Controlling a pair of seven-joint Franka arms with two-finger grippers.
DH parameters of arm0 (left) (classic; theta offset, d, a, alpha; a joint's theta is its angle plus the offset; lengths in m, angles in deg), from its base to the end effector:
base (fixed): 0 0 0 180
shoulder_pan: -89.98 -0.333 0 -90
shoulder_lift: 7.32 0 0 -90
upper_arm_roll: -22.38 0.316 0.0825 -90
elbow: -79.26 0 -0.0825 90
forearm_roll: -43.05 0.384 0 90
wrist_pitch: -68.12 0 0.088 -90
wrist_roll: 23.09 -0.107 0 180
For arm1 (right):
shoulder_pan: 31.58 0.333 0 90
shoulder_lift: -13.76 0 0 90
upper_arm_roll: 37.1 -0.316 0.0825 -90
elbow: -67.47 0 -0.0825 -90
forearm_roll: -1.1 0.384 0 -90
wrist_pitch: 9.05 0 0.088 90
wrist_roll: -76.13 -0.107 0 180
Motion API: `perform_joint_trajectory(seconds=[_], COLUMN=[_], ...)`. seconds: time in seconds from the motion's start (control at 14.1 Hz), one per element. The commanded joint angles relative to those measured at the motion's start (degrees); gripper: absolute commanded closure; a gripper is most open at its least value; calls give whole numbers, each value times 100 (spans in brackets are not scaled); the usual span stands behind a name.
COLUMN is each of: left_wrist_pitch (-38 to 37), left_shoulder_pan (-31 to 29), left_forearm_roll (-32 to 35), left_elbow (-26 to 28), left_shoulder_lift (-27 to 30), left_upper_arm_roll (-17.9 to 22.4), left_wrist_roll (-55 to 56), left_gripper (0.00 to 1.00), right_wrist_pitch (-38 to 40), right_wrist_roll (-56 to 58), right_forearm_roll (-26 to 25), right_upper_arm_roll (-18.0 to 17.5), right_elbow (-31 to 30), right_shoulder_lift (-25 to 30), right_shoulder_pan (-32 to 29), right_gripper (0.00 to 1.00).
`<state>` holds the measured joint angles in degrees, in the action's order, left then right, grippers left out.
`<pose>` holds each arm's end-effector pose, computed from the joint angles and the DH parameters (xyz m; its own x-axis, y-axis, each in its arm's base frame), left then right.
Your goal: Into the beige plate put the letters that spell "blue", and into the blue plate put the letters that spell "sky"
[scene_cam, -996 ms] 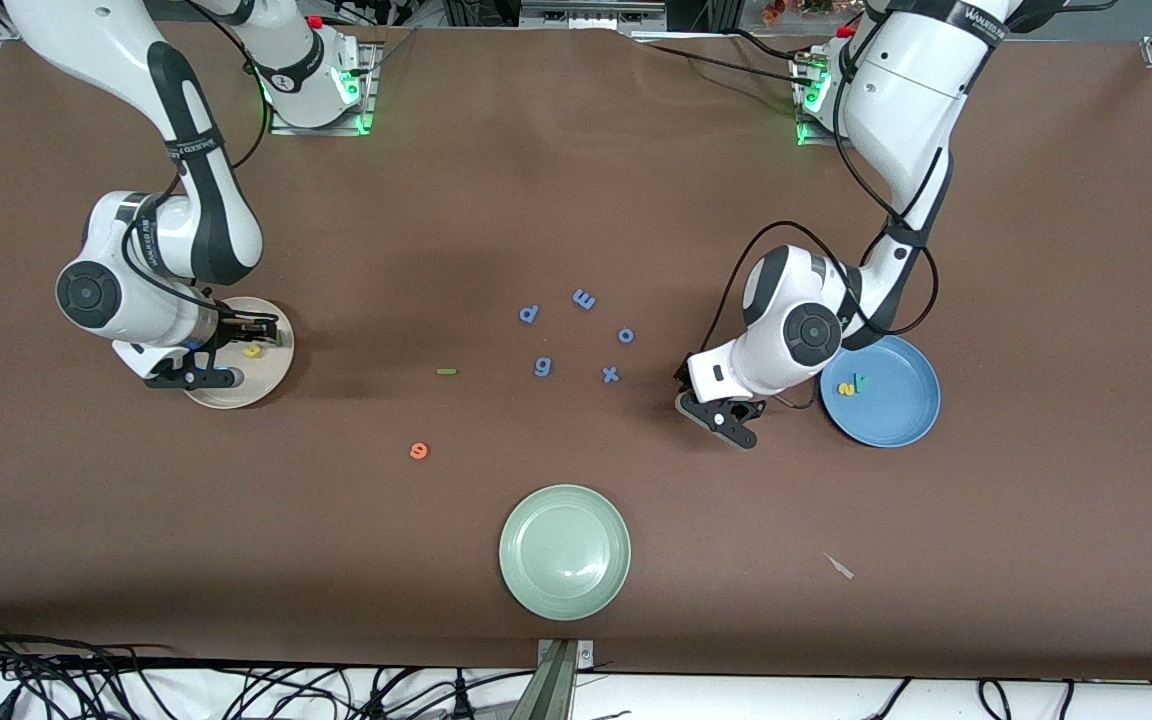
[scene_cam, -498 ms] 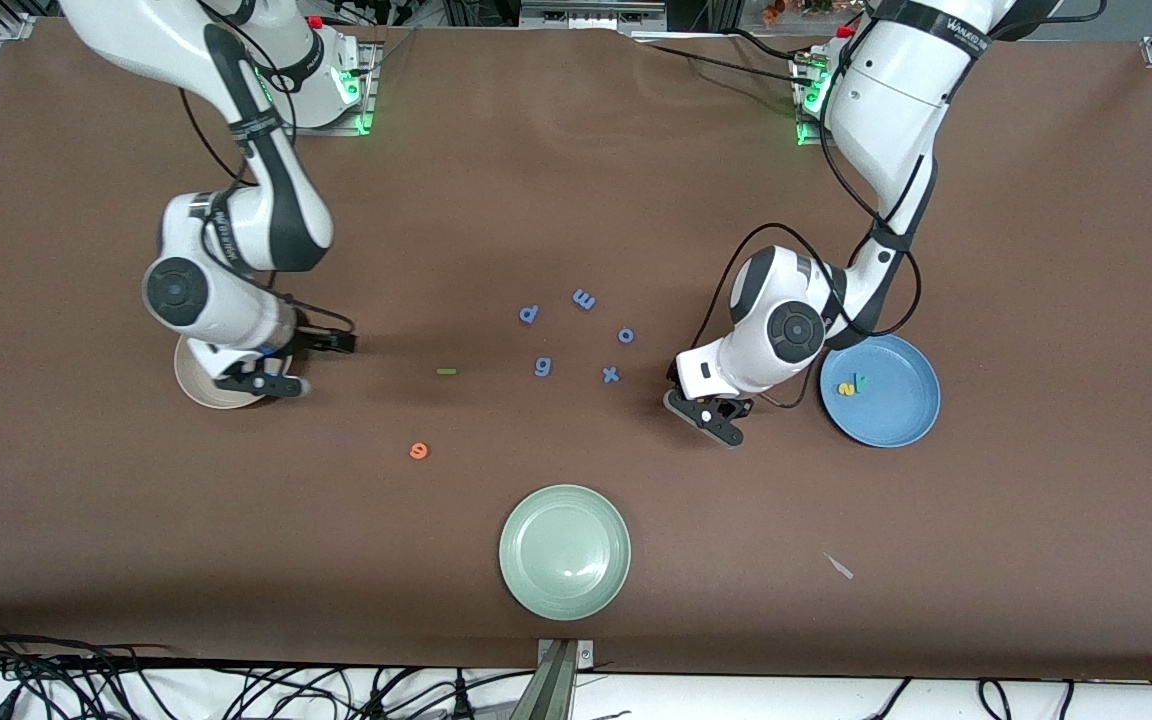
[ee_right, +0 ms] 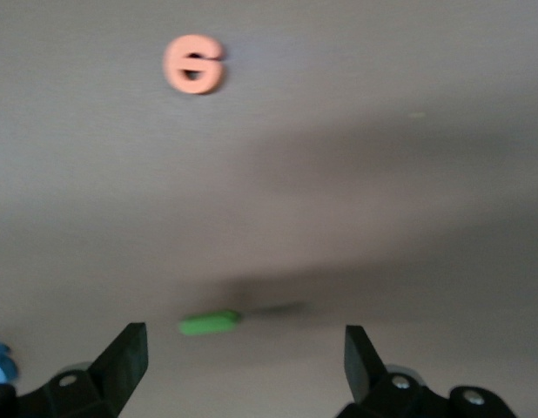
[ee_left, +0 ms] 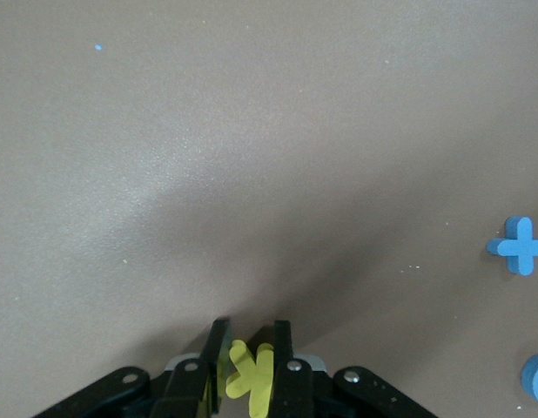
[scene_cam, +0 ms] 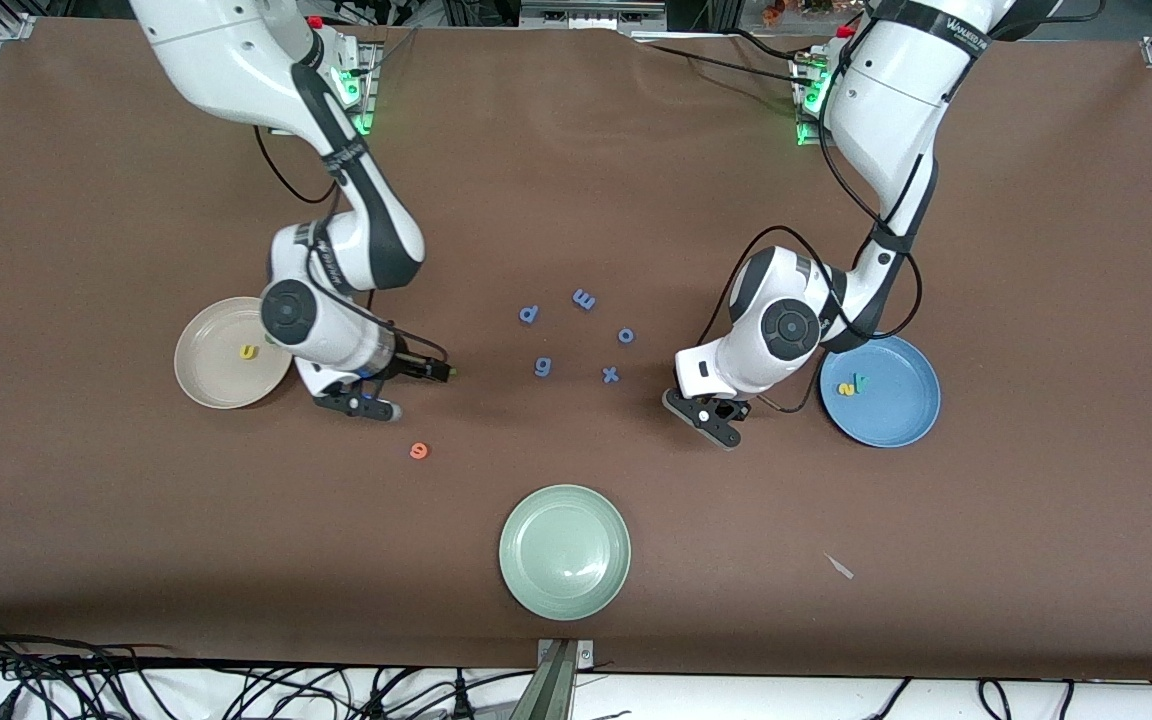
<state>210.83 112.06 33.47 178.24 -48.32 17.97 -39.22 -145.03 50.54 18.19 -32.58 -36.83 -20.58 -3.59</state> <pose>0.6047 -0.2952 0.1748 0.8299 -0.5526 0.0774 -0.5578 -0.8179 0.1409 0.5896 0.2629 0.2040 0.9654 -0.2332 -0.1165 -0.2462 -0.9627 -0.1125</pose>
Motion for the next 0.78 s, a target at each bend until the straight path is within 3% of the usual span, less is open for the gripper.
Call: perform_joint_trajectory(seconds=[0.0,0.14,0.5,0.64,0.71], left_wrist_pitch=[-24,-216,-1454,-1886,-1835], left_shoulder_pan=[25,-351,-1714,-1996,-2127], left_forearm_roll=[157,166,114,175,175], left_elbow=[-115,-80,175,358,638], left_shoulder_lift=[12,328,1048,1321,1410], left_upper_arm_roll=[220,247,177,159,159], left_wrist_roll=[-40,-345,-1375,-1830,-2129], left_gripper=[96,98,94,93,87], right_wrist_pitch=[2,-130,-131,-122,-130], right_wrist_roll=[-253,-253,-253,-253,-253], right_forearm_roll=[66,31,-66,-74,-74], right_upper_arm_roll=[31,31,58,58,58], right_elbow=[420,411,332,288,288], right_shoulder_lift=[-353,-432,-494,-494,-494], right_shoulder_pan=[145,259,330,338,338], right_gripper=[0,0,2,17,24])
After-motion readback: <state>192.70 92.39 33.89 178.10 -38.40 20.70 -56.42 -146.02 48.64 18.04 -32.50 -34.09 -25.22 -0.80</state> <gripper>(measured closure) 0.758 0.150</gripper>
